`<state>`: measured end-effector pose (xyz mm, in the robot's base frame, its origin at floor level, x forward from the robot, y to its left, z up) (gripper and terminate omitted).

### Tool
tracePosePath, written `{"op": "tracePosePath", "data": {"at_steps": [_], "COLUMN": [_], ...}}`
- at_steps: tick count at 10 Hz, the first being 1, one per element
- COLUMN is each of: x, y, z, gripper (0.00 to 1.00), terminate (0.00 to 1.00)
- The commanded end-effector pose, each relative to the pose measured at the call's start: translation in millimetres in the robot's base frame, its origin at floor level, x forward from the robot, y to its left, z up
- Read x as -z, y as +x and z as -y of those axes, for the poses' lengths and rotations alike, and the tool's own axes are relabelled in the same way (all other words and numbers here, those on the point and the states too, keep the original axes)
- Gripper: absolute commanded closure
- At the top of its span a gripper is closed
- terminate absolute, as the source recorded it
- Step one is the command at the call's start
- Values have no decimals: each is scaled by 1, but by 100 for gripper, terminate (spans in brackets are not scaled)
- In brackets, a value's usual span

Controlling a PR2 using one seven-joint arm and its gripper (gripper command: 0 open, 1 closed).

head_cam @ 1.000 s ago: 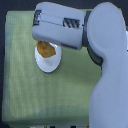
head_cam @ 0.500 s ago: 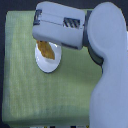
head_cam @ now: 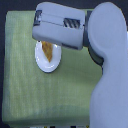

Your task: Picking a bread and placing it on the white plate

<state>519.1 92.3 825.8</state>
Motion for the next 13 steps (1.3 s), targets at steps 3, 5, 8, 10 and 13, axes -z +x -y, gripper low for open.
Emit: {"op": "tracePosePath", "data": {"at_steps": [3,5,8,10,13], "x": [-43,-78,-113,-114,-115], "y": [26,30,24,-1,-19], "z": [3,25,84,121,190], "gripper": [0,0,0,0,0], "terminate": [0,0,0,0,0]}}
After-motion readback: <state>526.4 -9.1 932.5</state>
